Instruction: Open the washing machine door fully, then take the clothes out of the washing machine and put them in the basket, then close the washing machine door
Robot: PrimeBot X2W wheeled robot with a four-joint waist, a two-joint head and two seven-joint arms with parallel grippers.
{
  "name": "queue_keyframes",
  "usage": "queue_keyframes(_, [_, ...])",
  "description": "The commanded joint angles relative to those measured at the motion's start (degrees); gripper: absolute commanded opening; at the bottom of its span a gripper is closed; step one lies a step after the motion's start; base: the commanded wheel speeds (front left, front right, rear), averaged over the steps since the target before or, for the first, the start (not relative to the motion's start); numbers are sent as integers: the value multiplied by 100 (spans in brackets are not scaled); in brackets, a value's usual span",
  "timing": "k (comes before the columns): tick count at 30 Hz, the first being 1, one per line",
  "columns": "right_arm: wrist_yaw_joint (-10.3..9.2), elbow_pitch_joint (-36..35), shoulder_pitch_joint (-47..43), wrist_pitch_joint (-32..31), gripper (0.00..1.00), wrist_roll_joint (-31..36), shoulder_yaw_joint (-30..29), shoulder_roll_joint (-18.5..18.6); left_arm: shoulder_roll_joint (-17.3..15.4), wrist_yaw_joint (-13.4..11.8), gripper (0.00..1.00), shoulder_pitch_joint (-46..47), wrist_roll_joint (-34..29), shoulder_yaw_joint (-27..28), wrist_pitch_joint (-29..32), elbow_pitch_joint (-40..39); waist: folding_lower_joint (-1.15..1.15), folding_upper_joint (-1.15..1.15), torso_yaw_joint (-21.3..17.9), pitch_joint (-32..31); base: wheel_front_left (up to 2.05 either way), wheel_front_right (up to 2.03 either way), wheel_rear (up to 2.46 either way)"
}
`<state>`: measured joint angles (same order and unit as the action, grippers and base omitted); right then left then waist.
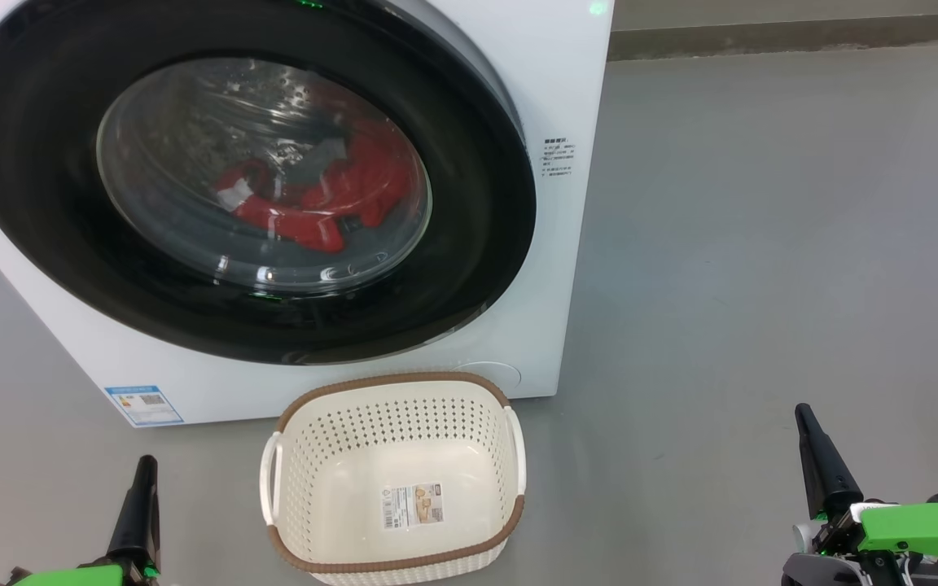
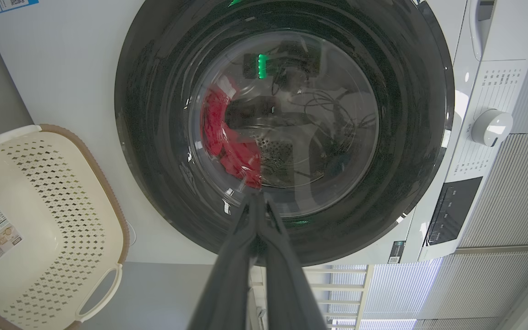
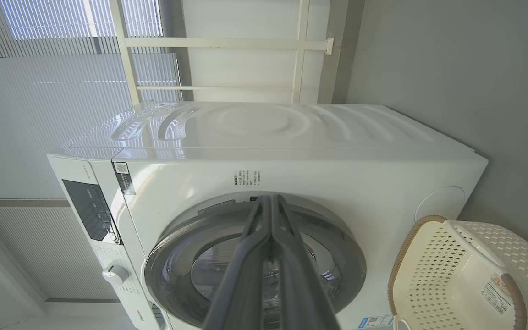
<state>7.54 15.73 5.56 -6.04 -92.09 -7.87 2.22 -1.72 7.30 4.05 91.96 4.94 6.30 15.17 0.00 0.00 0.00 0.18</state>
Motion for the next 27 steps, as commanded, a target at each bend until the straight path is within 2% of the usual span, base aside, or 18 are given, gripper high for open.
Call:
queue_keyframes(1, [-5, -170, 62, -43, 0, -10, 138, 65, -116, 19, 0, 214, 23, 156, 17, -114, 0, 0, 0, 0, 0, 0, 0])
queue_keyframes(27, [-5, -170, 62, -43, 0, -10, 138, 65, -116, 19, 0, 214, 23, 156, 17, -114, 0, 0, 0, 0, 0, 0, 0])
